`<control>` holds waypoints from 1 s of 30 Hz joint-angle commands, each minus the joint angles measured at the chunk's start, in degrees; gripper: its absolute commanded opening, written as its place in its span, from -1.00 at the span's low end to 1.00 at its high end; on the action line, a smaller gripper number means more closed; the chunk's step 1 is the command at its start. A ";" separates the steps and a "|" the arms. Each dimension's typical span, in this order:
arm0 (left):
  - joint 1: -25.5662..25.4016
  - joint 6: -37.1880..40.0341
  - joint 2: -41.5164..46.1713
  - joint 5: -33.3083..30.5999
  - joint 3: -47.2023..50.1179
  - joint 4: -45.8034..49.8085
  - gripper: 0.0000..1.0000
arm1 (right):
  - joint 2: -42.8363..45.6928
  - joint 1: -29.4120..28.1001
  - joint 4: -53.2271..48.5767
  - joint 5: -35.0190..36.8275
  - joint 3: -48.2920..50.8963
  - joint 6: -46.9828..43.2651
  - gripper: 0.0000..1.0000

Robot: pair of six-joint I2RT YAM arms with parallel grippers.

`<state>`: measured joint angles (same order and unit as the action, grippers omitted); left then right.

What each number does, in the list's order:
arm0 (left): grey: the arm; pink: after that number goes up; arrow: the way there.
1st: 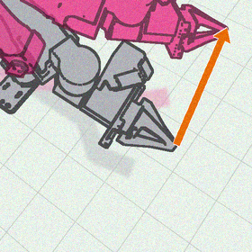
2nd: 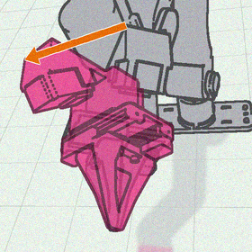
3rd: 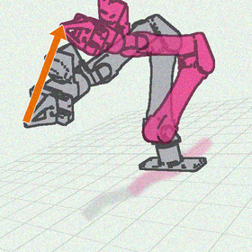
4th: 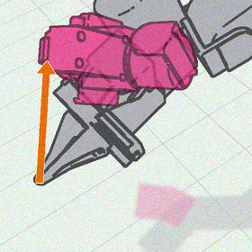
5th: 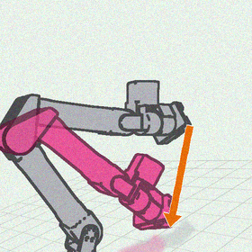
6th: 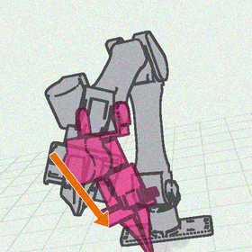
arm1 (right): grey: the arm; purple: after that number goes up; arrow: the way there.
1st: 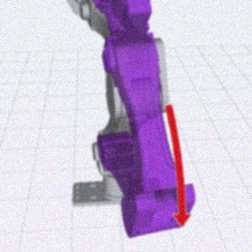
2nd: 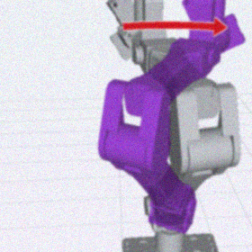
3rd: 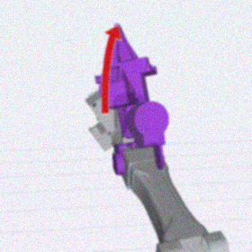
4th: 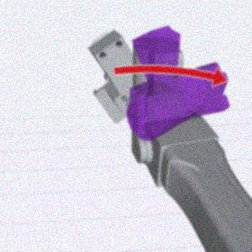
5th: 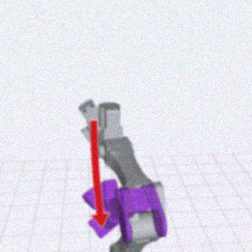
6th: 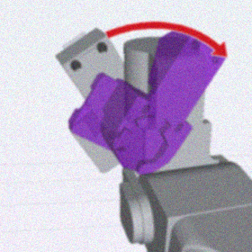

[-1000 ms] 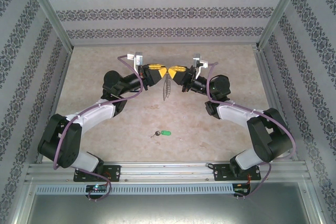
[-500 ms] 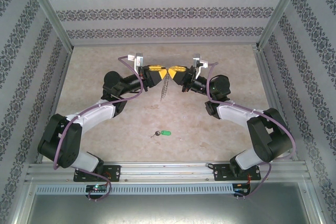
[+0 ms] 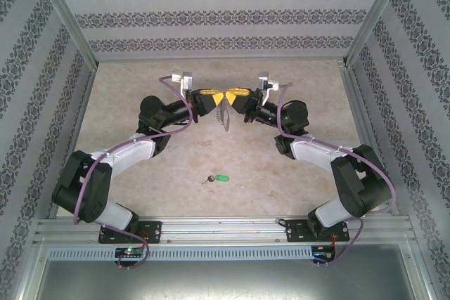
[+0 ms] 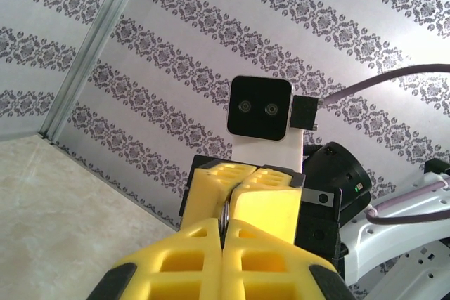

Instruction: Put the keys on the keyring

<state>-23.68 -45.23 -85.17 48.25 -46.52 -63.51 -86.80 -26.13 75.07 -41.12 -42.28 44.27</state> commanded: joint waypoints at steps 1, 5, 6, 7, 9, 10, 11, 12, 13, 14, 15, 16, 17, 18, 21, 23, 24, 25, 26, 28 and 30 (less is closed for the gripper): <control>0.45 2.27 -0.70 1.20 -0.37 -3.14 -1.00 | 1.03 2.22 2.02 0.85 -0.60 1.75 -0.29; 0.42 8.78 0.93 1.51 0.35 0.42 -1.00 | 5.62 8.09 -3.94 2.23 2.75 4.44 0.17; 0.39 11.06 1.31 1.42 0.38 1.72 -1.00 | 7.27 9.56 -6.65 2.28 3.56 4.05 0.20; 0.38 13.03 1.50 1.54 0.28 2.71 -1.00 | 9.13 10.58 -10.22 2.75 4.52 3.15 0.22; 0.39 16.58 1.47 1.91 -0.37 4.42 -1.00 | 12.03 11.59 -17.32 3.39 5.08 0.52 0.24; 0.39 18.10 1.24 2.23 -0.80 4.84 -1.00 | 13.82 11.76 -22.02 4.13 5.43 -1.88 0.25; 0.39 19.15 0.99 2.46 -1.01 4.69 -1.00 | 14.86 11.68 -24.78 4.73 5.53 -3.39 0.25; 0.39 20.52 0.71 2.72 -1.12 4.31 -1.00 | 16.24 11.59 -29.00 5.32 5.72 -5.37 0.26; 0.39 21.53 0.35 2.80 -1.14 3.83 -1.00 | 17.09 11.61 -31.14 5.57 6.04 -6.73 0.26; 0.37 22.63 0.10 2.80 -1.11 3.42 -1.00 | 17.96 11.53 -32.16 5.88 6.68 -7.71 0.26; 0.39 23.83 -0.17 2.87 -1.25 3.22 -1.00 | 18.64 11.45 -34.44 6.24 7.22 -8.45 0.26; 0.35 25.00 -0.43 2.75 -1.36 3.34 -1.00 | 19.44 11.46 -35.95 6.51 7.84 -9.35 0.26; 0.34 26.01 -0.60 2.74 -1.37 3.49 -1.00 | 20.00 11.46 -36.74 6.83 8.44 -9.77 0.27; 0.36 27.18 -0.84 2.83 -1.47 3.66 -1.00 | 20.40 11.39 -37.38 7.10 9.14 -10.07 0.27; 0.39 29.26 -1.81 3.53 -2.33 4.45 -1.00 | 20.61 11.19 -38.03 6.24 10.19 -10.83 0.26; 0.41 29.68 -2.52 4.32 -3.47 5.85 -1.00 | 20.60 10.91 -38.87 5.36 10.38 -12.00 0.26; 0.37 29.68 -2.93 5.00 -3.97 6.46 -1.00 | 20.53 10.75 -39.52 4.73 10.25 -12.73 0.25; 0.39 29.62 -3.19 5.46 -4.44 7.03 -1.00 | 20.58 10.53 -40.40 4.19 10.03 -13.62 0.25; 0.39 29.50 -3.36 5.95 -4.68 7.55 -1.00 | 20.62 10.33 -41.19 3.92 9.79 -14.41 0.25; 0.39 29.55 -3.39 7.06 -5.55 10.19 -1.00 | 21.12 9.71 -43.84 3.94 9.13 -16.61 0.25; 0.39 30.18 -3.17 7.81 -6.42 13.88 -1.00 | 21.60 9.18 -45.94 3.98 8.71 -18.09 0.24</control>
<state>-23.59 -17.50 -88.64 52.99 -49.74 -54.15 -66.92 -16.01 32.91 -35.90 -32.16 30.89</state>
